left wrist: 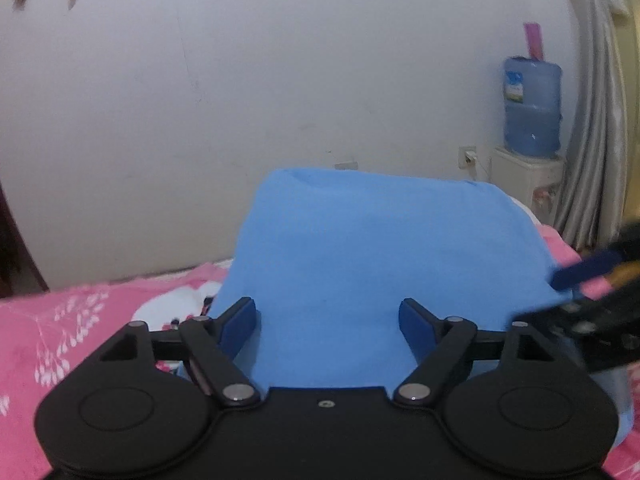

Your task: Organize soft objects

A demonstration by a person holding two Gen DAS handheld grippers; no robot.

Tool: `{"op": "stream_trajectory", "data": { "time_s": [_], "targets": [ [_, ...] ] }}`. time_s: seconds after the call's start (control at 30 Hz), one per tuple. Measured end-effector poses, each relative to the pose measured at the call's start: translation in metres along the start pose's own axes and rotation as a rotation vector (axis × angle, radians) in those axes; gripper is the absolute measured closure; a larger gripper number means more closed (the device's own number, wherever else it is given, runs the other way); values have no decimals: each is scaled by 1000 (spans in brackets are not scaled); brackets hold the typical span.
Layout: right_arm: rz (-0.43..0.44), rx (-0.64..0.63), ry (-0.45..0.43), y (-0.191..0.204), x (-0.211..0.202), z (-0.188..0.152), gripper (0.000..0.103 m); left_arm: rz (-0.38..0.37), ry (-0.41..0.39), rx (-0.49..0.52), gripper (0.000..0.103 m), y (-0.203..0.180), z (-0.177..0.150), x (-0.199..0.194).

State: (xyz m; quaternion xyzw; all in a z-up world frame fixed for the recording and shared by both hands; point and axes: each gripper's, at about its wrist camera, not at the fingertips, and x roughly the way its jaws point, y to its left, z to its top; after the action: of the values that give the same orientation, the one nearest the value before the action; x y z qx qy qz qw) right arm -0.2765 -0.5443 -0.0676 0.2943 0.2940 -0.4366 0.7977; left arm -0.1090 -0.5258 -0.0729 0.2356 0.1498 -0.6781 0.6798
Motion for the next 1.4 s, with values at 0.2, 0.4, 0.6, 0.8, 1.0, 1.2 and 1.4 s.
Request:
{"op": "stream_trajectory", "data": {
  "time_s": [0.2, 0.4, 0.6, 0.8, 1.0, 1.2, 1.4],
  "targets": [
    [-10, 134, 43, -21, -23, -13, 40, 132, 14, -81, 24, 20, 2, -13],
    [-36, 40, -96, -14, -47, 26, 41, 63, -96, -113, 25, 23, 7, -42],
    [-39, -46, -152, -2, 0, 101, 41, -60, -97, 76, 25, -12, 6, -34],
    [-26, -119, -77, 26, 70, 140, 42, -93, -30, 134, 24, -13, 2, -20],
    [-66, -128, -9, 24, 95, 138, 42, -85, 4, -9, 22, 20, 3, -20],
    [-202, -84, -39, -4, 66, 144, 43, -16, 41, -25, 18, 28, 8, -33],
    [-128, -148, -120, 1, 6, 124, 43, -3, -53, -51, 20, 26, 12, -61]
  ]
}}
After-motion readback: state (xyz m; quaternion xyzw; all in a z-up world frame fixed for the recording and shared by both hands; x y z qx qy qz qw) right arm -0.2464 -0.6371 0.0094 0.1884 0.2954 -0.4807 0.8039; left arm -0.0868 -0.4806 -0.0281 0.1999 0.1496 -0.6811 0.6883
